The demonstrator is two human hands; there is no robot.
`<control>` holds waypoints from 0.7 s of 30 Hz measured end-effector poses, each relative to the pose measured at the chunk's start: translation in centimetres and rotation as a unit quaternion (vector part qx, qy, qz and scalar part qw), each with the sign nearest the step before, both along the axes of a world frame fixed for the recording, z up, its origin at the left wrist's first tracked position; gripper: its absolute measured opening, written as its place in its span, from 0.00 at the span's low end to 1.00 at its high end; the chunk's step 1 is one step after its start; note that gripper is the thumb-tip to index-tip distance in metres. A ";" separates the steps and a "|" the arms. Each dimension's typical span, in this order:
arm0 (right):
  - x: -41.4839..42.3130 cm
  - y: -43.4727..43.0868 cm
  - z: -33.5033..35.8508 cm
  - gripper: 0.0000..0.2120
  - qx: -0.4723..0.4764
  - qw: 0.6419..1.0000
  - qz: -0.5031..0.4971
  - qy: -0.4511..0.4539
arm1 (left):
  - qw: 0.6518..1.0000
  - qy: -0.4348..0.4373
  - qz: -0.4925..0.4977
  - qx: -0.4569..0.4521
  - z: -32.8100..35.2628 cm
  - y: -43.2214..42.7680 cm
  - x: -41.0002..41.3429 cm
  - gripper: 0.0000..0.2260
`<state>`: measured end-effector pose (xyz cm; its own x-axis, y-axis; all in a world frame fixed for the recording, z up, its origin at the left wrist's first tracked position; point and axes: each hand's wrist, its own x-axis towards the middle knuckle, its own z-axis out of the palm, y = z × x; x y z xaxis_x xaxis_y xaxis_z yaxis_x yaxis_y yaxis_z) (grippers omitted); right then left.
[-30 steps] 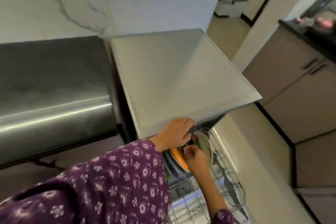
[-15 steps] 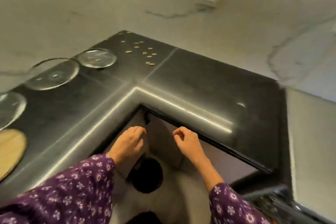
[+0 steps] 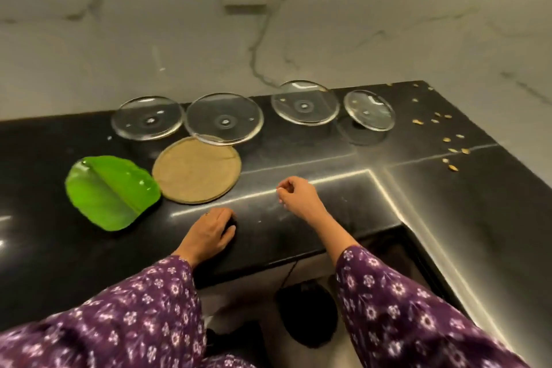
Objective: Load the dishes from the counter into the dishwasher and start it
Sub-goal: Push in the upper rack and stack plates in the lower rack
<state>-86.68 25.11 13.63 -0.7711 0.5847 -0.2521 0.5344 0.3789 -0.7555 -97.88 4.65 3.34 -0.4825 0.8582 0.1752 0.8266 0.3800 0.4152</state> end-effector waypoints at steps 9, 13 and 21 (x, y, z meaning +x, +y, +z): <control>-12.4 -7.5 -2.1 0.10 -0.026 0.989 0.136 -0.042 | 0.998 -0.021 0.036 0.045 -0.3 -1.8 -1.6 0.11; -16.8 -11.9 -2.7 0.11 0.007 0.977 0.208 -0.036 | 0.999 -0.030 0.045 0.008 -0.5 -1.6 -2.0 0.15; -21.3 -16.0 -4.8 0.22 0.102 0.952 0.285 -0.055 | 0.997 0.003 0.048 0.056 0.1 -1.4 -1.8 0.17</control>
<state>-108.02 9.14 8.86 -0.9529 0.1260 -0.2760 0.2706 0.7639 -0.5858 -99.69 3.24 3.48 -0.5601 0.7832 0.2699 0.7910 0.4089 0.4550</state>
